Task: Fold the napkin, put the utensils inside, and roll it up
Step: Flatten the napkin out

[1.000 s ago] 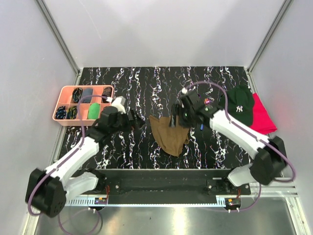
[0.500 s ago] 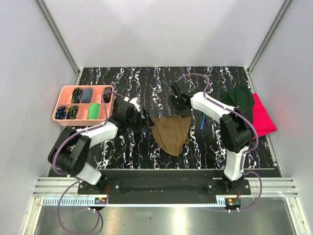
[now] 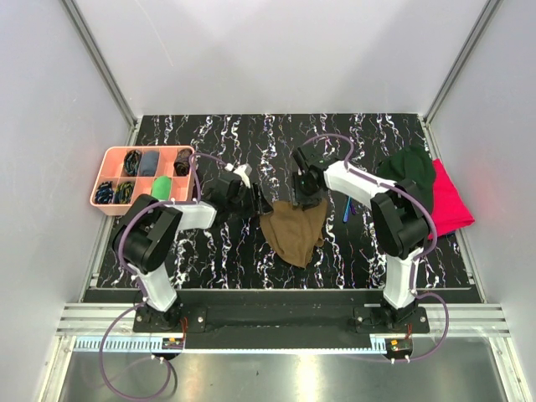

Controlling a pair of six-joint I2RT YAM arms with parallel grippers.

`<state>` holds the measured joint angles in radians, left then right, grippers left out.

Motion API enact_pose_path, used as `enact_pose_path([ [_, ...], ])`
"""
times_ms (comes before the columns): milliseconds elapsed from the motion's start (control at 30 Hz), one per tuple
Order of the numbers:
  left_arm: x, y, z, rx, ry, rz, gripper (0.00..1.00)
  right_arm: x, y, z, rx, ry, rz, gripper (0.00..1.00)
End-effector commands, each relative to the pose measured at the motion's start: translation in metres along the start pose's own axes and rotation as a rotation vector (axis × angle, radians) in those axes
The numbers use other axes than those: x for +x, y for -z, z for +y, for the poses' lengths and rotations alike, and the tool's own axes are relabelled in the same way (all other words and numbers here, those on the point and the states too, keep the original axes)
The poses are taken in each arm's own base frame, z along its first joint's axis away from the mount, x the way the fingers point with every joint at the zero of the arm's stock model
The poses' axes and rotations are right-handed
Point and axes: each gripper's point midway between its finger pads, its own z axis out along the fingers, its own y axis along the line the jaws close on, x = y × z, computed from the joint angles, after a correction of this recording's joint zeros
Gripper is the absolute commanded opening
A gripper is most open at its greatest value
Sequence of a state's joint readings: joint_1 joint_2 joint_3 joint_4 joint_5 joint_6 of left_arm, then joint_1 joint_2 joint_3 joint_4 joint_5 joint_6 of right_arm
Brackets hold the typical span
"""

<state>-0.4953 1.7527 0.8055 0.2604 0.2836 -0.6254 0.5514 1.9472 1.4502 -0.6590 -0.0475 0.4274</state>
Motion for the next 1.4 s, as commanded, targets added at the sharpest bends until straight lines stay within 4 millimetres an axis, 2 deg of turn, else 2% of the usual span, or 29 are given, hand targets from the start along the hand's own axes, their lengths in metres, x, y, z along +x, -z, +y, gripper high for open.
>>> enact_pose_path([
  [0, -0.005, -0.009, -0.011, 0.060, -0.008, -0.027, 0.51, 0.006, -0.005, 0.006, -0.051, -0.014, 0.016, 0.36],
  [67, -0.004, -0.010, -0.013, 0.074, -0.007, -0.023, 0.30, 0.003, -0.004, 0.009, -0.058, -0.012, 0.009, 0.20],
  [133, -0.004, -0.011, -0.015, 0.094, -0.002, -0.026, 0.07, -0.008, 0.002, 0.013, -0.072, -0.009, -0.016, 0.15],
  [233, -0.016, -0.006, -0.017, 0.100, 0.010, -0.064, 0.00, -0.026, 0.017, 0.015, -0.088, -0.005, -0.037, 0.06],
  [300, -0.041, 0.007, -0.022, 0.111, 0.023, -0.121, 0.00, -0.059, 0.045, 0.021, -0.106, 0.003, -0.115, 0.04],
  [333, -0.065, 0.017, -0.018, 0.112, 0.045, -0.172, 0.00, -0.080, 0.067, 0.021, -0.108, 0.010, -0.162, 0.03],
  [400, -0.102, 0.047, -0.027, 0.130, 0.056, -0.251, 0.00, -0.105, 0.099, 0.020, -0.099, 0.022, -0.238, 0.03],
  [433, -0.136, 0.067, -0.028, 0.132, 0.052, -0.329, 0.00, -0.123, 0.129, 0.023, -0.102, 0.043, -0.293, 0.02],
  [467, -0.161, 0.094, -0.042, 0.147, 0.014, -0.403, 0.00, -0.135, 0.147, 0.019, -0.078, 0.046, -0.341, 0.01],
  [500, -0.172, 0.110, -0.043, 0.128, 0.011, -0.423, 0.00, -0.142, 0.163, 0.018, -0.069, 0.053, -0.374, 0.01],
  [533, -0.200, 0.134, -0.051, 0.129, -0.010, -0.494, 0.00, -0.150, 0.188, 0.022, -0.077, 0.077, -0.419, 0.01],
  [567, -0.213, 0.160, -0.063, 0.136, -0.051, -0.553, 0.00, -0.156, 0.207, 0.017, -0.041, 0.071, -0.470, 0.00],
  [667, -0.228, 0.210, -0.073, 0.105, -0.090, -0.665, 0.00, -0.155, 0.245, 0.008, -0.009, 0.059, -0.550, 0.00],
  [700, -0.225, 0.217, -0.070, 0.087, -0.092, -0.680, 0.00, -0.150, 0.249, 0.004, 0.000, 0.047, -0.558, 0.00],
  [733, -0.212, 0.226, -0.067, 0.079, -0.085, -0.693, 0.00, -0.139, 0.233, -0.006, 0.036, 0.038, -0.527, 0.00],
  [767, -0.204, 0.227, -0.058, 0.054, -0.060, -0.706, 0.00, -0.130, 0.245, -0.011, 0.036, 0.023, -0.552, 0.00],
  [800, -0.194, 0.228, -0.050, 0.038, -0.036, -0.711, 0.00, -0.122, 0.239, -0.018, 0.049, -0.007, -0.548, 0.01],
  [833, -0.164, 0.211, -0.026, 0.001, 0.024, -0.657, 0.00, -0.101, 0.208, -0.034, 0.097, -0.026, -0.486, 0.02],
  [867, -0.149, 0.216, -0.023, 0.006, 0.036, -0.659, 0.03, -0.088, 0.209, -0.039, 0.097, -0.046, -0.486, 0.10],
  [900, -0.133, 0.211, -0.015, 0.004, 0.056, -0.636, 0.14, -0.075, 0.198, -0.044, 0.099, -0.085, -0.455, 0.14],
  [933, -0.100, 0.194, 0.005, -0.019, 0.091, -0.564, 0.33, -0.047, 0.169, -0.052, 0.102, -0.094, -0.367, 0.16],
  [1000, -0.067, 0.193, 0.009, 0.002, 0.110, -0.509, 0.52, -0.022, 0.156, -0.054, 0.078, -0.141, -0.312, 0.22],
  [1033, -0.046, 0.187, 0.019, -0.016, 0.126, -0.465, 0.67, 0.002, 0.139, -0.059, 0.075, -0.149, -0.248, 0.29],
  [1067, -0.040, 0.195, 0.014, 0.006, 0.109, -0.471, 0.70, 0.009, 0.141, -0.059, 0.060, -0.157, -0.248, 0.38],
  [1100, -0.028, 0.196, 0.018, -0.014, 0.115, -0.437, 0.72, 0.016, 0.139, -0.060, 0.057, -0.165, -0.239, 0.53],
  [1133, -0.025, 0.201, 0.018, -0.023, 0.098, -0.438, 0.74, 0.025, 0.135, -0.064, 0.064, -0.169, -0.224, 0.59],
  [1200, -0.024, 0.214, 0.016, -0.041, 0.078, -0.458, 0.77, 0.026, 0.141, -0.066, 0.065, -0.169, -0.245, 0.69],
  [1300, -0.033, 0.222, 0.015, -0.061, 0.041, -0.491, 0.78, 0.020, 0.141, -0.074, 0.104, -0.173, -0.270, 0.74],
  [1367, -0.032, 0.211, 0.024, -0.095, 0.043, -0.457, 0.78, 0.013, 0.132, -0.079, 0.113, -0.186, -0.256, 0.74],
])
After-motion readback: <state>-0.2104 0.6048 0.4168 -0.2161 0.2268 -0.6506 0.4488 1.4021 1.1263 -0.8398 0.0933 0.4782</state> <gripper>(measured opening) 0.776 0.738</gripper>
